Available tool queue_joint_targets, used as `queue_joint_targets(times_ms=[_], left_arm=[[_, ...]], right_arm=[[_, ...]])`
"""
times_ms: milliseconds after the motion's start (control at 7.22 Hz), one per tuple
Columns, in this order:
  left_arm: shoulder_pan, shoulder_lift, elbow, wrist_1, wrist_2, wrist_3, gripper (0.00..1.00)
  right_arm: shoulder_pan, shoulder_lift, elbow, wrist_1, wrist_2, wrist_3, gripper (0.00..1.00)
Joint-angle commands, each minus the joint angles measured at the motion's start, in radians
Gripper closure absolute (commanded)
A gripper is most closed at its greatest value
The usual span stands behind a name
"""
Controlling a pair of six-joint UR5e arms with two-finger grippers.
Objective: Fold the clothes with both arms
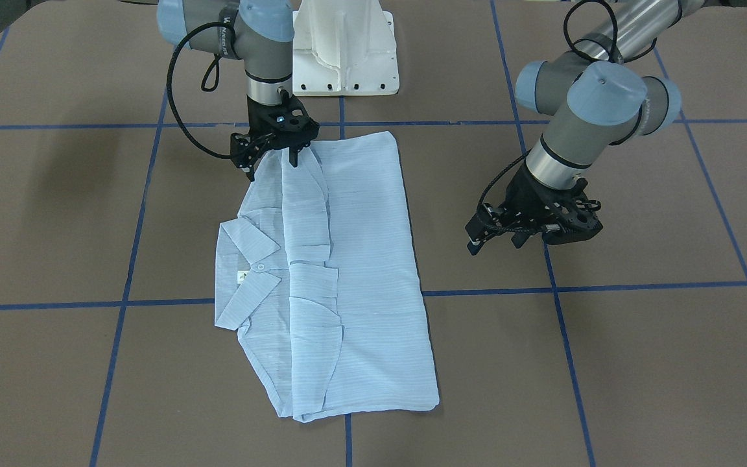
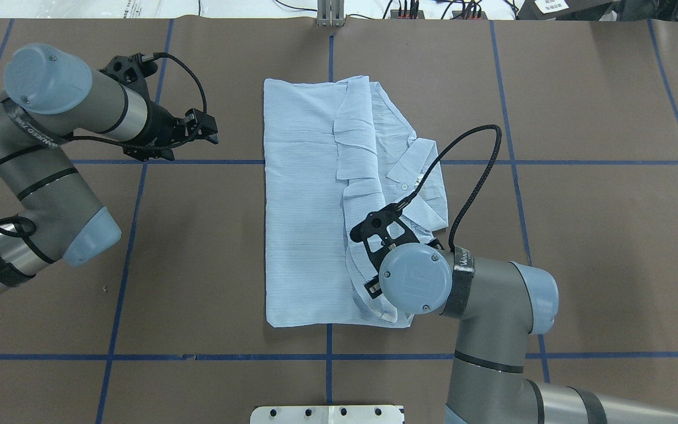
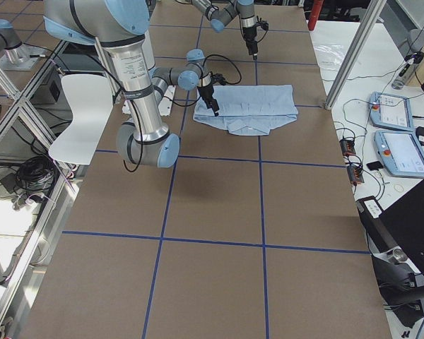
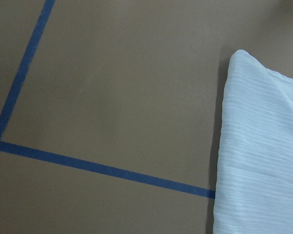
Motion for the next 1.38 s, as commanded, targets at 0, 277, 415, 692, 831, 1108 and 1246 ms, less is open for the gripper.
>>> queue_joint_targets(times_ms=[0,277,415,692,831,1108,1246], left_arm=[[0.0,0.002,0.002,0.0,0.0,0.001,0.0],[0.0,0.002,0.01,0.0,0.0,0.001,0.0],[0.0,0.002,0.01,0.0,0.0,0.001,0.0],[0.0,0.0,0.01,-0.002,0.0,0.0,0.0],[0.0,0.0,0.01,-0.002,0.0,0.0,0.0],[0.0,-0.001,0.008,-0.002,0.0,0.0,0.0],[0.0,-0.003,0.008,-0.002,0.0,0.0,0.0]], right_arm=[[-0.016,0.033,-0.007,0.002,0.004,0.002,0.0],[-0.049,0.032,-0.012,0.002,0.002,0.0,0.0],[-0.059,0.032,-0.016,0.002,0.004,0.0,0.0],[-0.068,0.032,-0.035,0.0,0.004,0.0,0.0],[-0.069,0.03,-0.038,0.0,0.004,0.0,0.0],[-0.076,0.029,-0.047,-0.006,0.004,0.002,0.0],[-0.076,0.026,-0.052,-0.009,0.004,0.0,0.0]])
